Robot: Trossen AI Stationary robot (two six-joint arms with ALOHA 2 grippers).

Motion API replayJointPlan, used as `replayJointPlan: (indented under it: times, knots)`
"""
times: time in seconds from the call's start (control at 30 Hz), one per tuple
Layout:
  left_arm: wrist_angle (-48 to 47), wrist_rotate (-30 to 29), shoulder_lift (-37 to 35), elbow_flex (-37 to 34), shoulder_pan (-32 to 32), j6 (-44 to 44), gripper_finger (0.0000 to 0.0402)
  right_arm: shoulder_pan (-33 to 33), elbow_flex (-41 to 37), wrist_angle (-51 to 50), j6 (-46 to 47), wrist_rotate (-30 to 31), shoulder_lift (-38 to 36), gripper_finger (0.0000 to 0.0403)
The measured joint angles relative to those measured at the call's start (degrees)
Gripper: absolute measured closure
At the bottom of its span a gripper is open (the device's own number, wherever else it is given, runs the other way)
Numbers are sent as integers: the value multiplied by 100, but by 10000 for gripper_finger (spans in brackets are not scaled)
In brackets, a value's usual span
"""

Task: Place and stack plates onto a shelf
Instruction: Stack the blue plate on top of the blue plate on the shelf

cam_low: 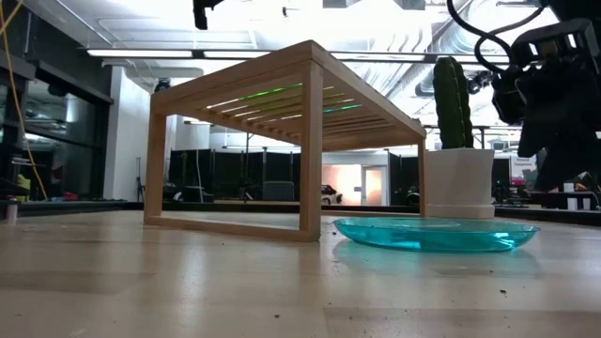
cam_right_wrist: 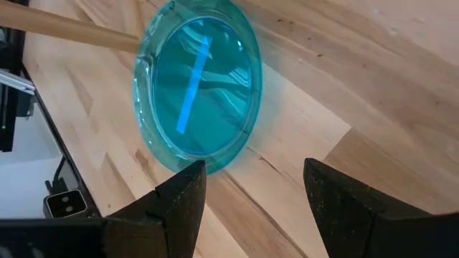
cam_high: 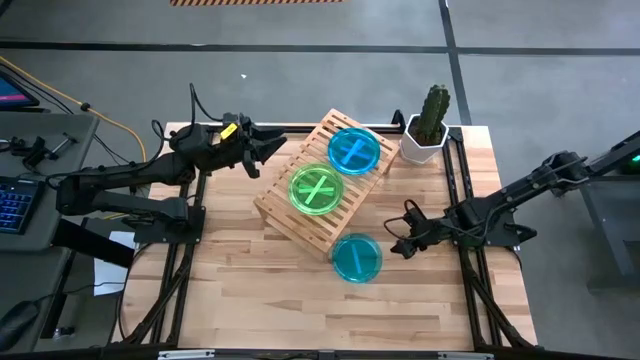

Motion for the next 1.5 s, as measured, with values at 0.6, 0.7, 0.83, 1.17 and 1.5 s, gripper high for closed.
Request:
replayJointPlan:
  times: [0.6, 0.7, 0.83, 1.17, 1.5]
  knots:
    - [-636, 671, -2, 2, 0, 159, 245, 0, 0, 192, -30, -131, 207, 188]
    - [-613, 673, -6, -69, 0, 146, 245, 0, 0, 218, -9, -127, 207, 188]
    - [-225, 802, -100, -446, -16, -101, 245, 0, 0, 263, -42, -127, 205, 188]
    - [1598, 293, -842, -2198, -155, -936, 245, -17, 0, 322, 57, -104, 205, 188]
    - [1590, 97, -1145, -2715, -150, -1213, 245, -202, 0, 615, 392, -65, 616, 188]
